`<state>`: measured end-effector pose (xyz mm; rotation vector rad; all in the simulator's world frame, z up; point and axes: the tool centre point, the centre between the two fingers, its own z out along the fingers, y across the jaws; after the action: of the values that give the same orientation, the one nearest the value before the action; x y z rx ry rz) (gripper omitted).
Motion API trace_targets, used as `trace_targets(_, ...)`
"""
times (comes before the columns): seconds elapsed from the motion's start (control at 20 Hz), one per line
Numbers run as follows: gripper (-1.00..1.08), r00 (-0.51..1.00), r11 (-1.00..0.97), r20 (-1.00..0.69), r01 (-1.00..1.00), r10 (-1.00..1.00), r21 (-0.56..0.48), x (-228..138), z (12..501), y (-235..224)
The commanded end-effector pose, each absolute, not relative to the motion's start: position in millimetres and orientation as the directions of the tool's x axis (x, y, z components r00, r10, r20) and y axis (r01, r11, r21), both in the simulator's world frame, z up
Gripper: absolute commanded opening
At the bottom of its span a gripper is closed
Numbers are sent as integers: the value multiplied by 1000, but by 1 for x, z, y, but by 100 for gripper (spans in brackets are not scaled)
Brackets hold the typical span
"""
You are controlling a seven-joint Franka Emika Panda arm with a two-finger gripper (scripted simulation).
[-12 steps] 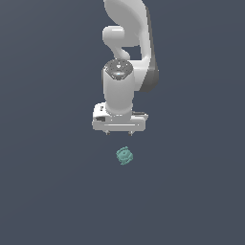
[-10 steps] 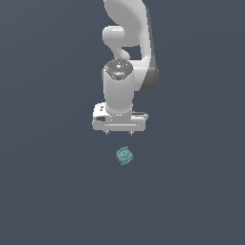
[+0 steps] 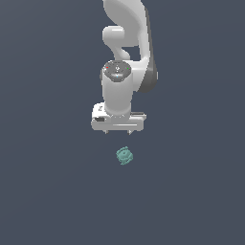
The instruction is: Pick up the object and move it to a goal position.
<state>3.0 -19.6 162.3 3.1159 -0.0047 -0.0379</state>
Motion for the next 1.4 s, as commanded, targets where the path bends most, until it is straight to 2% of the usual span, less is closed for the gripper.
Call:
trace_targets(0.0,100,1000,-1000,-26,-3,-4,26,3,162,-20)
trace_targets(0.5,100,996,-996,-24,85,85,24,12,152,-15)
trace_targets(1.35,100,893,-893,-7,451,451,5,48,101,6)
